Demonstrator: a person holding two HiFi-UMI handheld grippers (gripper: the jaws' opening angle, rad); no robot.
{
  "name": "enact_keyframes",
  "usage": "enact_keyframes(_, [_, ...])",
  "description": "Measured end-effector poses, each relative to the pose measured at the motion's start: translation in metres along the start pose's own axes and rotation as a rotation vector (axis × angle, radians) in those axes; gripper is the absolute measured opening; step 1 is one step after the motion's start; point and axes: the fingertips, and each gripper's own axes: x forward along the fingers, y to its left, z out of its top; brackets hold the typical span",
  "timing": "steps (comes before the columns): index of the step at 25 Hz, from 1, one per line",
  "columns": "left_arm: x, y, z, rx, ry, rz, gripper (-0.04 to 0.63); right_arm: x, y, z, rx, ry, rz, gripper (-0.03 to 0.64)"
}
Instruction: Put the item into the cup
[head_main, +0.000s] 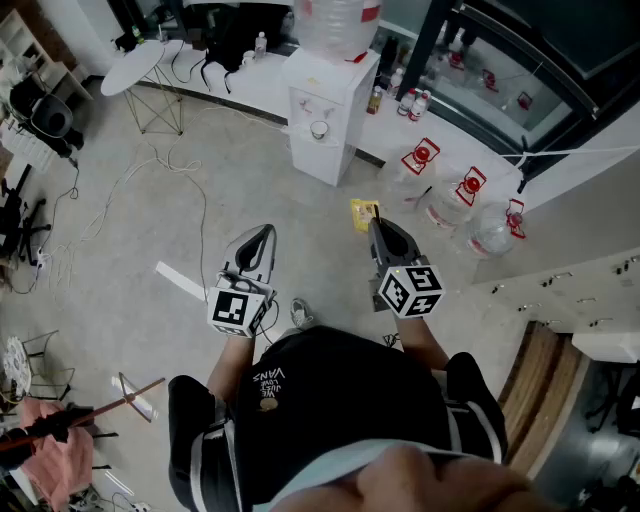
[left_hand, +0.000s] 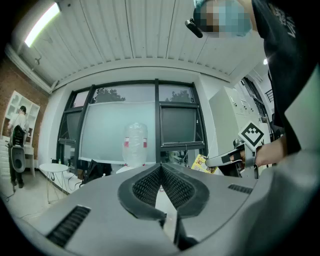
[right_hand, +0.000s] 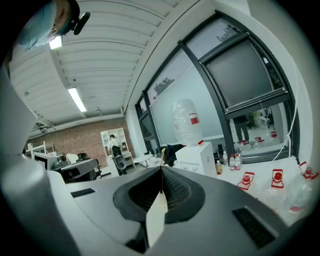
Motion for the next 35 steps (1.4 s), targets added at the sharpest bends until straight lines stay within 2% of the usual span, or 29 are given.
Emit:
enact_keyframes(5, [0.023, 0.021, -0.011, 0.006, 0.012, -0.018, 0.018, 0.030, -0.006, 0.000, 0.040, 0.004, 0.015, 0.043])
enact_keyframes(21, [0.082, 0.117, -0.040, -0.026, 0.056, -0.106, 0.019, 0.144, -0.005, -0.001, 0.054, 0.019, -0.060, 0.043])
enact_keyframes(27, [0.118, 0.149, -0.051, -0.065, 0.075, -0.090, 0.020, 0.190, -0.026, 0.007, 0.054, 0.056, -0.057, 0.043])
enact_keyframes(32, [0.155, 0.190, -0.054, -0.068, 0.082, -0.041, 0.020, 0.244, -0.047, 0.020, 0.038, 0.076, -0.033, 0.043])
enact_keyframes(35, [0.186, 0.208, -0.054, -0.058, 0.092, -0.039, 0.018, 0.275, -0.062, 0.033, 0.028, 0.084, -0.021, 0.043])
